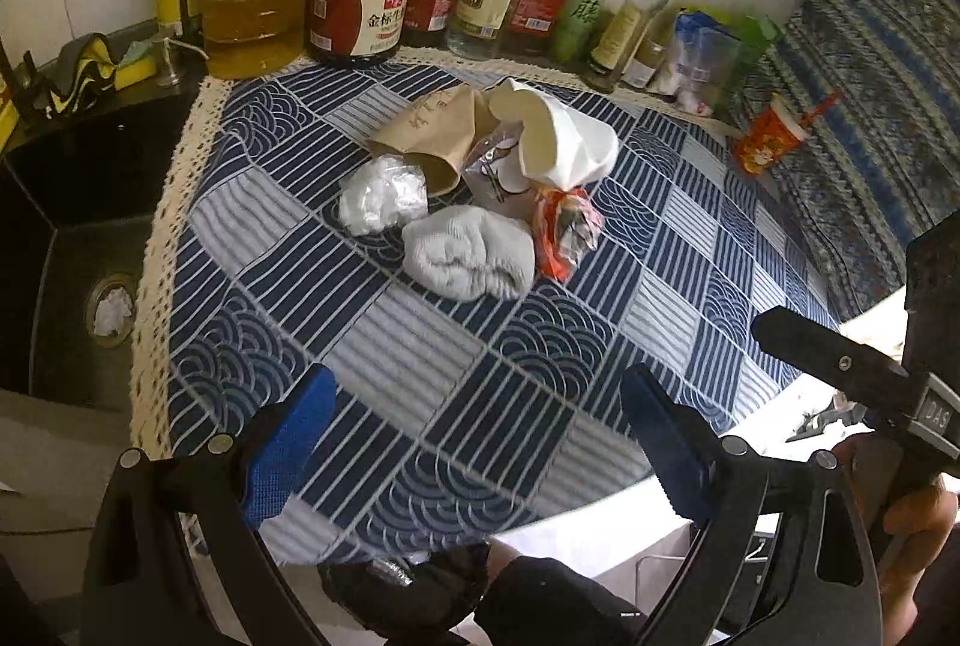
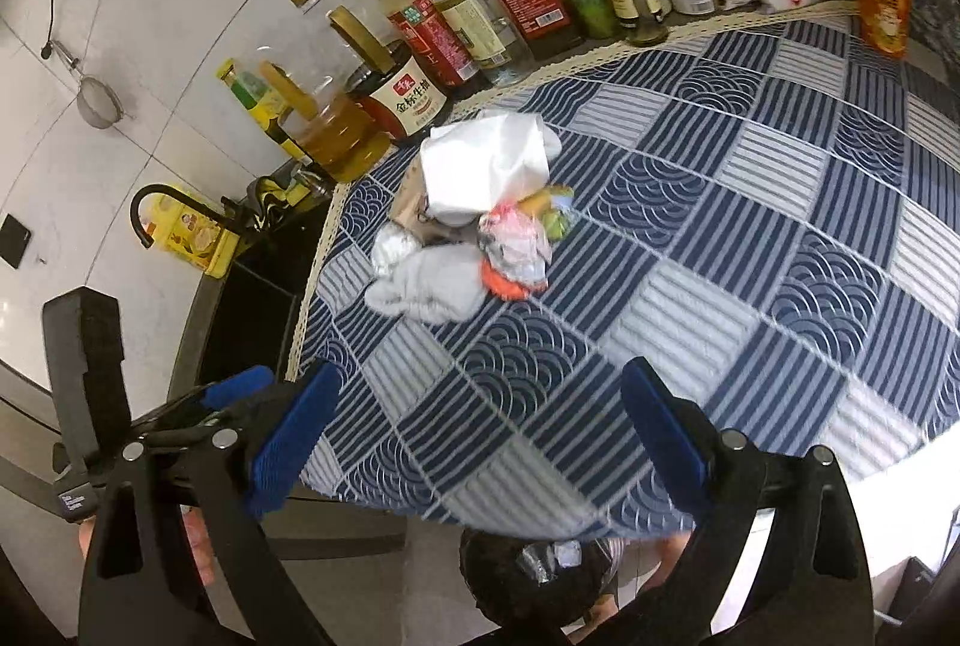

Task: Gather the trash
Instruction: 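Grasp the red-orange wrapper with the right tool while the left tool grasps the white cloth, then carry the white cloth and red-orange wrapper down over the floor bin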

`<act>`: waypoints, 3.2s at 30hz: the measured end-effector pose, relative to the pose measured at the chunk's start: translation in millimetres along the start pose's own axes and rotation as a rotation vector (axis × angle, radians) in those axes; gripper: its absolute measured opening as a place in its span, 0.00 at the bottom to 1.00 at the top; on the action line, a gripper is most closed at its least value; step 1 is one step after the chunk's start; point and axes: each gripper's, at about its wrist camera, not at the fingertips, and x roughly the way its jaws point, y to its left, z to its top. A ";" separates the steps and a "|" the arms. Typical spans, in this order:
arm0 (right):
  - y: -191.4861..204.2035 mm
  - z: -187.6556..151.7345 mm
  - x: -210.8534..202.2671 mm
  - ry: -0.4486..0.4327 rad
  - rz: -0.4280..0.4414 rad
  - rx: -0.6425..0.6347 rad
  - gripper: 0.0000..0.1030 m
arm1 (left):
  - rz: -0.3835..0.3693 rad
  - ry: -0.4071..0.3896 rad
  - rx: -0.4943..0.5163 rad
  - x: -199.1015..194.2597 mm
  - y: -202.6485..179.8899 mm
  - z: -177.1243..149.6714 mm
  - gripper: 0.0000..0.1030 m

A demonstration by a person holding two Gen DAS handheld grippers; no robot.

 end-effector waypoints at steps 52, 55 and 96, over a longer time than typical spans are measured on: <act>-42.1 56.4 120.4 0.242 0.179 0.040 0.46 | 0.074 0.051 -0.035 87.0 -3.7 46.0 0.34; -38.4 50.8 111.5 0.234 0.165 0.031 0.46 | 0.060 0.038 -0.022 76.1 -8.7 37.9 0.32; 69.1 -87.8 -8.3 0.048 0.093 -0.064 0.46 | -0.068 -0.142 0.082 -78.0 23.1 -89.3 0.24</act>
